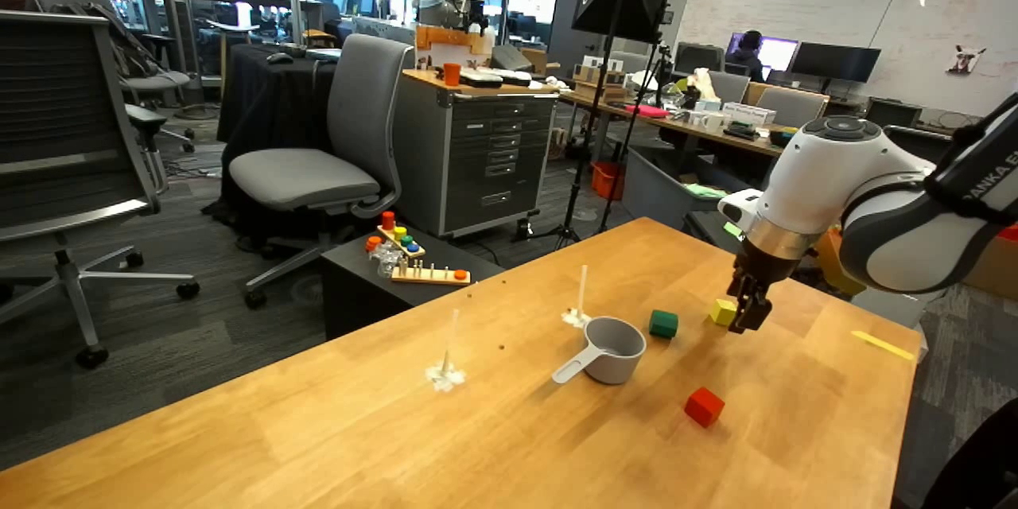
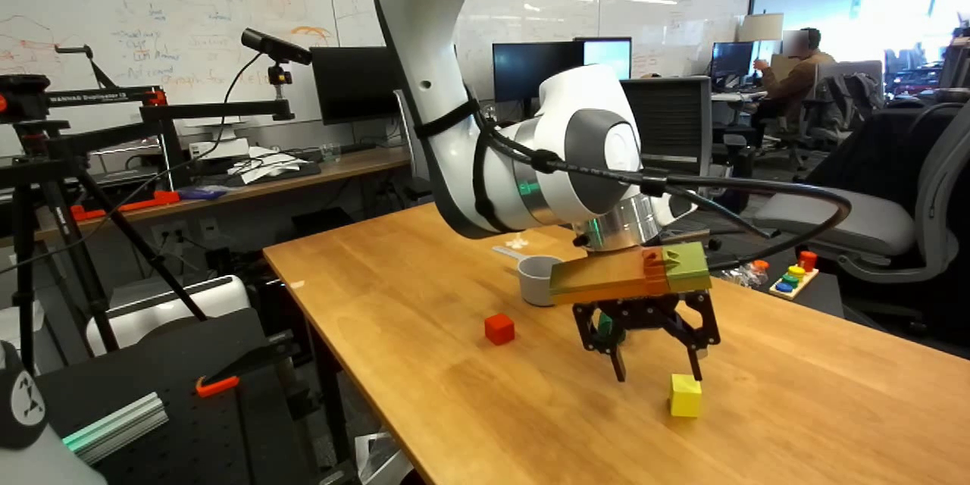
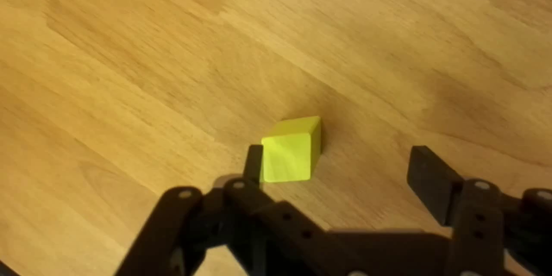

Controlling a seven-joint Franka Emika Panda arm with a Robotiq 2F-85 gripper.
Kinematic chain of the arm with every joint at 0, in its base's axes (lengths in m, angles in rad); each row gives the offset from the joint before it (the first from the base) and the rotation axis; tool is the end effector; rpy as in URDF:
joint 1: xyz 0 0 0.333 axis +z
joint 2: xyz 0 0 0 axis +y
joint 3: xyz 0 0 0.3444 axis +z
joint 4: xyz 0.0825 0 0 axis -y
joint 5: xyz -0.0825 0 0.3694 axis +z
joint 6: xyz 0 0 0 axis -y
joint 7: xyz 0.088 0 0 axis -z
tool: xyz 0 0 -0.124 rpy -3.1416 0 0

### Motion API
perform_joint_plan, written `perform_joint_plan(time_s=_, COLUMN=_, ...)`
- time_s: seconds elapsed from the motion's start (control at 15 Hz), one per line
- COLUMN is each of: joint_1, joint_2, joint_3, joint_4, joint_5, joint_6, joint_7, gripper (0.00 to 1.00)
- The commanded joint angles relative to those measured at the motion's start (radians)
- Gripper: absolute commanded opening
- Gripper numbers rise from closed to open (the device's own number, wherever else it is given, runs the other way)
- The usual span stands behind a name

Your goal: Place the blocks inside the grey measuring cup

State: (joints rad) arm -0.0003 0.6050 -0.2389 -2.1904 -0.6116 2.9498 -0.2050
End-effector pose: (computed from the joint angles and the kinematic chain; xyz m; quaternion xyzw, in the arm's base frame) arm 0.5556 -0.1009 0.1414 0.9415 0.2977 0.0298 0.1550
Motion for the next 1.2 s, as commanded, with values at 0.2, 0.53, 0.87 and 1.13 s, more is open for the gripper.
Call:
perform_joint_plan(time_s=0.2, joint_1=-0.073, joint_2=0.001, joint_3=0.088, joint_4=0.097, joint_5=0.078, joint_6=-0.09, joint_7=-0.111, gripper=1.0)
perform_joint_plan(time_s=0.53, joint_1=-0.153, joint_2=0.042, joint_3=0.181, joint_4=0.186, joint_5=0.198, joint_6=-0.169, joint_7=-0.224, gripper=1.0)
perform_joint_plan(time_s=0.87, joint_1=-0.236, joint_2=0.115, joint_3=0.271, joint_4=0.292, joint_5=0.314, joint_6=-0.271, joint_7=-0.329, gripper=1.0)
perform_joint_plan(time_s=1.13, joint_1=-0.247, joint_2=0.166, joint_3=0.273, joint_4=0.367, joint_5=0.345, joint_6=-0.333, joint_7=-0.348, gripper=1.0)
